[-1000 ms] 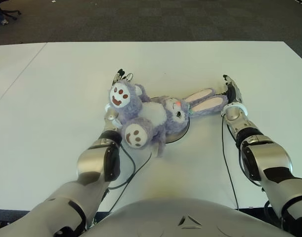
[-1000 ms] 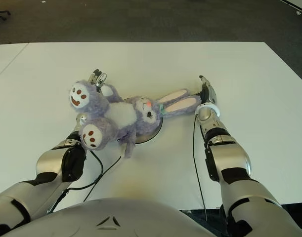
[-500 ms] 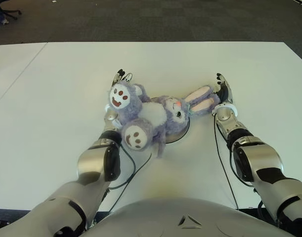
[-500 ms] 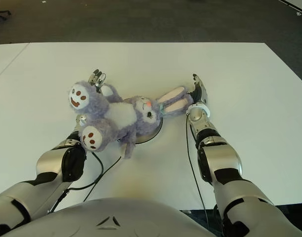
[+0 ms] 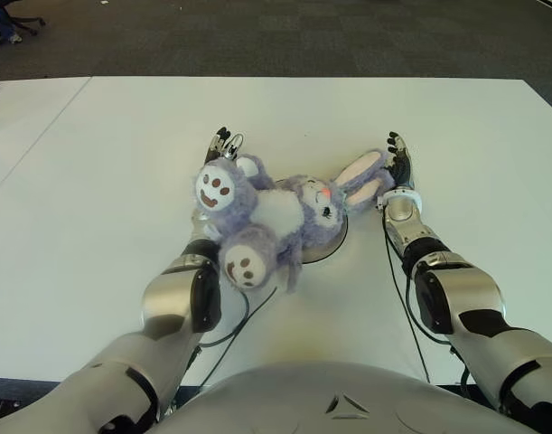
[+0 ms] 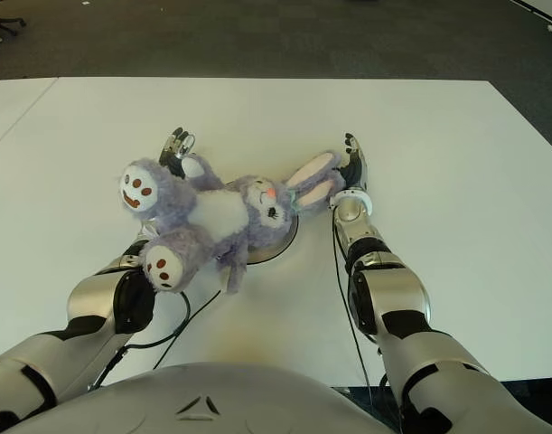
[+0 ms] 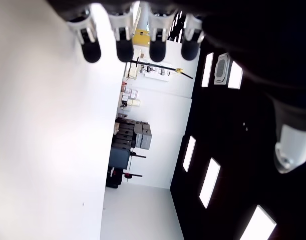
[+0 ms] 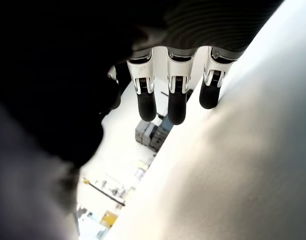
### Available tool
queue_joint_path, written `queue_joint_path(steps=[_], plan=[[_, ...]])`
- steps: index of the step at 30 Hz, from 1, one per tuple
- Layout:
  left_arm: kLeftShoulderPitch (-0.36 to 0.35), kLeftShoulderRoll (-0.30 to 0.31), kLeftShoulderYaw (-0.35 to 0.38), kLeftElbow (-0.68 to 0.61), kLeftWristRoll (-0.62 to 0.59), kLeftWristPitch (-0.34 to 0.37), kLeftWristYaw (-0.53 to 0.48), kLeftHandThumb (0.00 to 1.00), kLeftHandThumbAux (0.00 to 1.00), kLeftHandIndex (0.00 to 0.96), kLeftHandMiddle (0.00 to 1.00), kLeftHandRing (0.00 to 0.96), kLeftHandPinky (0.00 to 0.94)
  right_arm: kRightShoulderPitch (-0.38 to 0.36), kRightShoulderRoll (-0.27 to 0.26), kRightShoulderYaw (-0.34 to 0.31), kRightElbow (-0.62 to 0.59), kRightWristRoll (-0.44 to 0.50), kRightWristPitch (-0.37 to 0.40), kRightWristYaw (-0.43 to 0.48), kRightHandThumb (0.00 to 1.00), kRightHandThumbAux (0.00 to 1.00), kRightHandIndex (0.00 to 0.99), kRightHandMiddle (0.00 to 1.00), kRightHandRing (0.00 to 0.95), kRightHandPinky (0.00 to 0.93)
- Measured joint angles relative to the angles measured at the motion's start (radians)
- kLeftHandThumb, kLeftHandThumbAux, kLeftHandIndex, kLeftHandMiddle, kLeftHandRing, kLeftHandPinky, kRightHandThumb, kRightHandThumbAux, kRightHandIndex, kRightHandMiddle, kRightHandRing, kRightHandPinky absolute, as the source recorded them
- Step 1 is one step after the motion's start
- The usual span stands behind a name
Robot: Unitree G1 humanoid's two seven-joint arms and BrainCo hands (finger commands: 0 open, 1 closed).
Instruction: Put the doll into the plate.
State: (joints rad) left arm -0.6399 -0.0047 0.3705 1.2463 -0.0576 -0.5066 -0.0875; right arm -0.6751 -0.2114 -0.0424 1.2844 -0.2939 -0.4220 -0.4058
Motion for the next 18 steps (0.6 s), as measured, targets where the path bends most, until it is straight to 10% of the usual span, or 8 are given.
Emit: queue_joint_path(steps=[18], plan=[[0.0, 0.0, 0.002, 0.0, -0.001, 0.0, -0.001, 0.0, 0.51, 0.005, 0.025, 0.019, 0.027, 0.004, 0.013, -0.035, -0.002, 0.02, -0.02, -0.009, 0.0, 0.847, 0.162, 0.202, 0.197, 0.228]])
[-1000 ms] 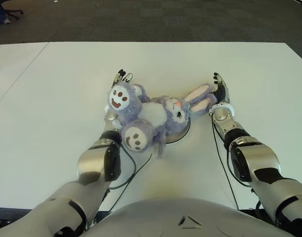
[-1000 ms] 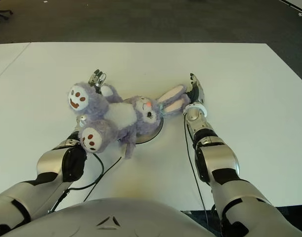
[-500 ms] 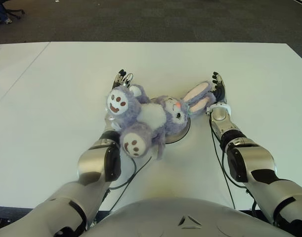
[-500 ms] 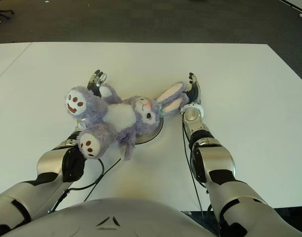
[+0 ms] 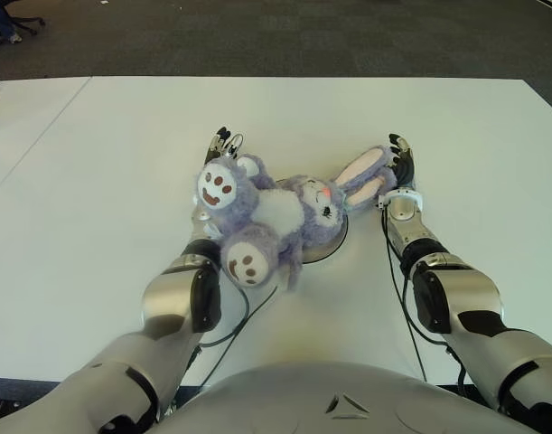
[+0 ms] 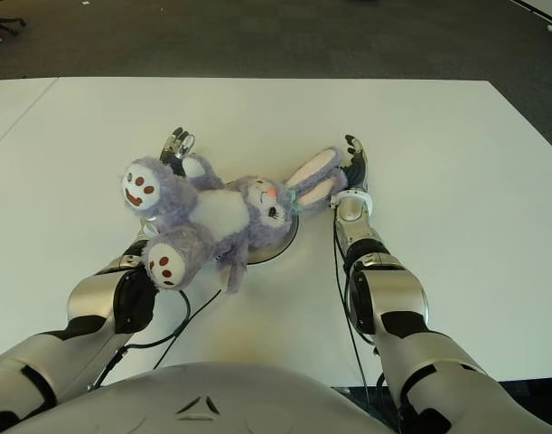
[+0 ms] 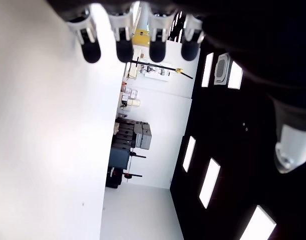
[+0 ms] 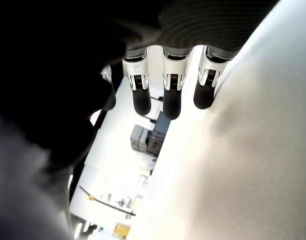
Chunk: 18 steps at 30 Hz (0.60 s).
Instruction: Put the doll into the plate.
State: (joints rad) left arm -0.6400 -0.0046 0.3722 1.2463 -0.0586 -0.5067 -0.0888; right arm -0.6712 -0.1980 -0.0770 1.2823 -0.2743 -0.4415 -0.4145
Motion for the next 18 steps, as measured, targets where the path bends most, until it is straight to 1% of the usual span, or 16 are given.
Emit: queue_joint_path(steps=[1, 6, 7, 8, 9, 10, 14, 18], plan=[[0.0, 0.0, 0.0, 0.0, 0.0, 0.0, -0.002, 0.0, 0.508, 0.007, 0.023, 0.017, 0.031, 0.0, 0.0, 0.003, 0.0, -0.003, 0.0, -0.006, 0.001, 0.861, 0.175, 0.226, 0.228, 0.267], [0.0, 0.0, 0.0, 0.0, 0.0, 0.0, -0.004, 0.0, 0.514, 0.005, 0.02, 0.013, 0.021, 0.001, 0.0, 0.028, 0.0, -0.031, 0.0, -0.038, 0.035, 0.875, 0.189, 0.257, 0.263, 0.281], [0.0, 0.0, -0.001, 0.0, 0.001, 0.0, -0.004, 0.0, 0.522, 0.001, 0.018, 0.011, 0.02, 0.001, 0.0, 0.031, 0.0, -0.035, 0.0, -0.042, 0.065, 0.882, 0.198, 0.269, 0.275, 0.29], [0.0, 0.0, -0.002, 0.0, 0.001, 0.0, -0.004, 0.0, 0.523, 0.0, 0.018, 0.011, 0.02, 0.001, 0.0, 0.031, 0.0, -0.036, 0.0, -0.042, 0.07, 0.883, 0.199, 0.271, 0.277, 0.291], [0.0, 0.0, -0.002, 0.0, 0.002, 0.0, -0.004, 0.0, 0.527, 0.0, 0.02, 0.013, 0.024, 0.001, 0.0, 0.031, 0.0, -0.036, 0.0, -0.042, 0.095, 0.887, 0.209, 0.285, 0.294, 0.318], [0.0, 0.0, -0.002, 0.0, 0.002, 0.0, -0.004, 0.0, 0.528, 0.0, 0.02, 0.014, 0.025, 0.001, 0.0, 0.031, 0.0, -0.035, 0.0, -0.042, 0.103, 0.888, 0.211, 0.288, 0.299, 0.325], [0.0, 0.001, -0.002, 0.0, 0.002, 0.0, -0.004, 0.0, 0.527, 0.0, 0.026, 0.019, 0.027, 0.001, 0.001, 0.026, -0.001, -0.032, 0.0, -0.035, 0.103, 0.889, 0.216, 0.304, 0.324, 0.349], [0.0, 0.001, -0.002, 0.0, 0.002, 0.0, -0.004, 0.0, 0.533, 0.0, 0.028, 0.021, 0.026, 0.001, 0.002, 0.014, -0.002, -0.021, 0.0, -0.02, 0.098, 0.886, 0.217, 0.31, 0.335, 0.35]])
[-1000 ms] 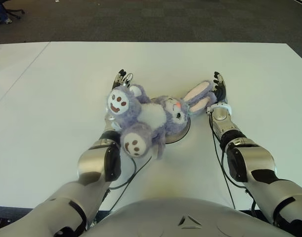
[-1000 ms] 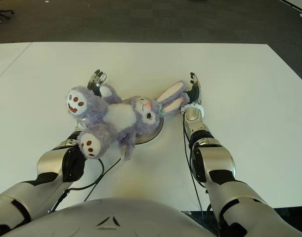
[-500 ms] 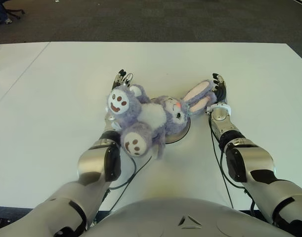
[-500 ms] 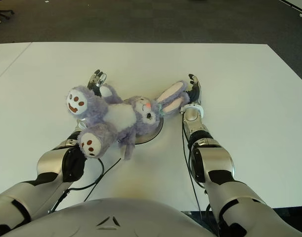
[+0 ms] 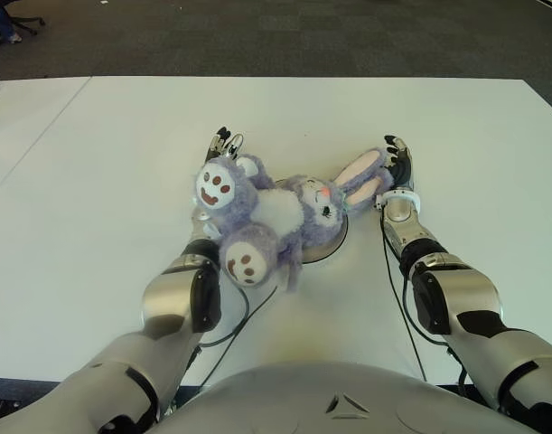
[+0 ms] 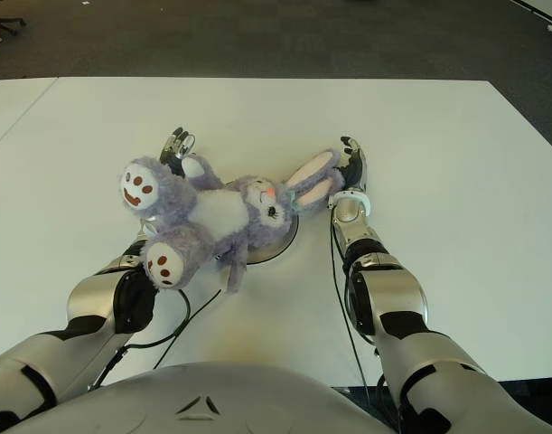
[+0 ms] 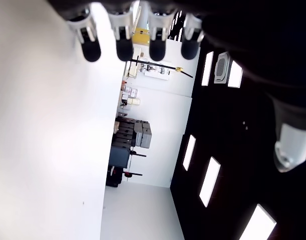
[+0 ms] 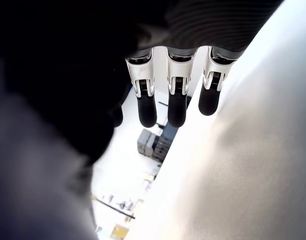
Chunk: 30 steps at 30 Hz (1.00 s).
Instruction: Put the doll into the plate.
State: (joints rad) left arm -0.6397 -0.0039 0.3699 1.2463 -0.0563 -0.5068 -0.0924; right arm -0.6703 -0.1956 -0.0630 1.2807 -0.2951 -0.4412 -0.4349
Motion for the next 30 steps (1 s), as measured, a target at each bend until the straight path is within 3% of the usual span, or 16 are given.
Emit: queue_joint_path(steps=[30], plan=[[0.0, -0.001, 0.008, 0.0, -0.006, -0.005, -0.009, 0.0, 0.501, 0.013, 0.023, 0.013, 0.026, 0.002, 0.012, -0.056, -0.004, 0.056, -0.016, 0.04, 0.165, 0.896, 0.248, 0.333, 0.364, 0.388]])
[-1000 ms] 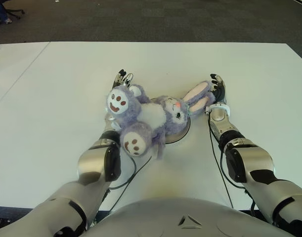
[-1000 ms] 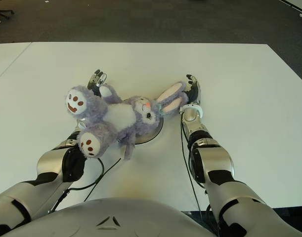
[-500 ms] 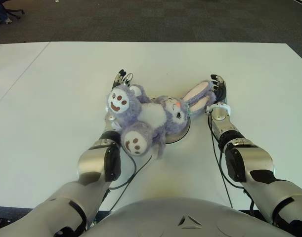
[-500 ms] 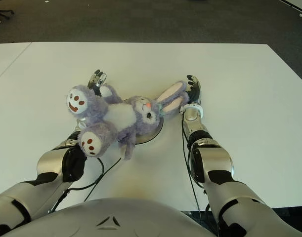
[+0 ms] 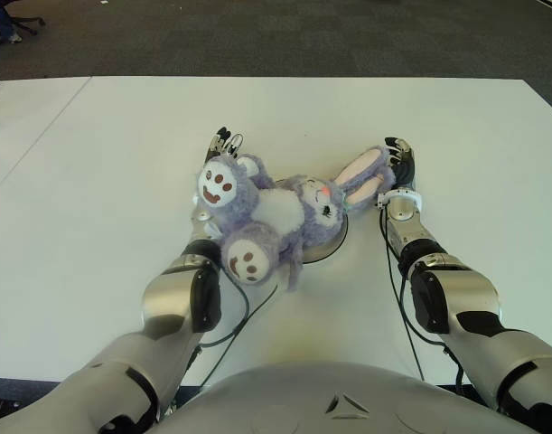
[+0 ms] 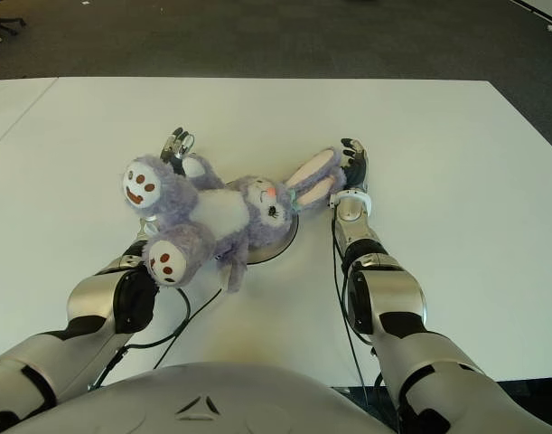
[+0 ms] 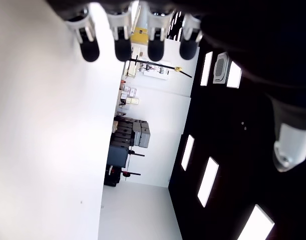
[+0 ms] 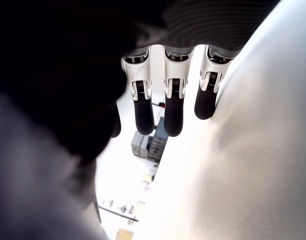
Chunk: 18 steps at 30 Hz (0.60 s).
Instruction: Put the doll into the plate.
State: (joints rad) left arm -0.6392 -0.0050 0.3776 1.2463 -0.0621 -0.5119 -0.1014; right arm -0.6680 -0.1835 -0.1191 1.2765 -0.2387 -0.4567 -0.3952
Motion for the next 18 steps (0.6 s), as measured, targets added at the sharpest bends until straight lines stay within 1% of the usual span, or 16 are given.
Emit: queue_joint_path(steps=[3, 6, 16, 18], plan=[[0.0, 0.0, 0.0, 0.0, -0.002, 0.0, 0.0, 0.0, 0.502, 0.014, 0.023, 0.014, 0.027, 0.001, 0.001, -0.003, 0.0, 0.003, -0.004, 0.0, 0.161, 0.894, 0.244, 0.331, 0.363, 0.38], [0.0, 0.0, 0.0, 0.0, -0.003, 0.0, 0.0, 0.0, 0.505, 0.016, 0.026, 0.016, 0.028, 0.001, 0.001, -0.006, 0.0, 0.005, -0.004, 0.001, 0.121, 0.888, 0.231, 0.324, 0.355, 0.357], [0.0, 0.0, -0.003, 0.0, -0.003, 0.0, 0.0, 0.0, 0.501, 0.009, 0.021, 0.012, 0.027, 0.001, 0.002, -0.008, 0.0, 0.007, -0.004, 0.005, 0.093, 0.885, 0.224, 0.318, 0.35, 0.353], [0.0, 0.0, -0.003, 0.0, -0.003, 0.0, 0.0, 0.0, 0.5, 0.007, 0.018, 0.012, 0.028, 0.001, 0.002, -0.008, 0.0, 0.007, -0.004, 0.005, 0.095, 0.89, 0.23, 0.321, 0.353, 0.372]])
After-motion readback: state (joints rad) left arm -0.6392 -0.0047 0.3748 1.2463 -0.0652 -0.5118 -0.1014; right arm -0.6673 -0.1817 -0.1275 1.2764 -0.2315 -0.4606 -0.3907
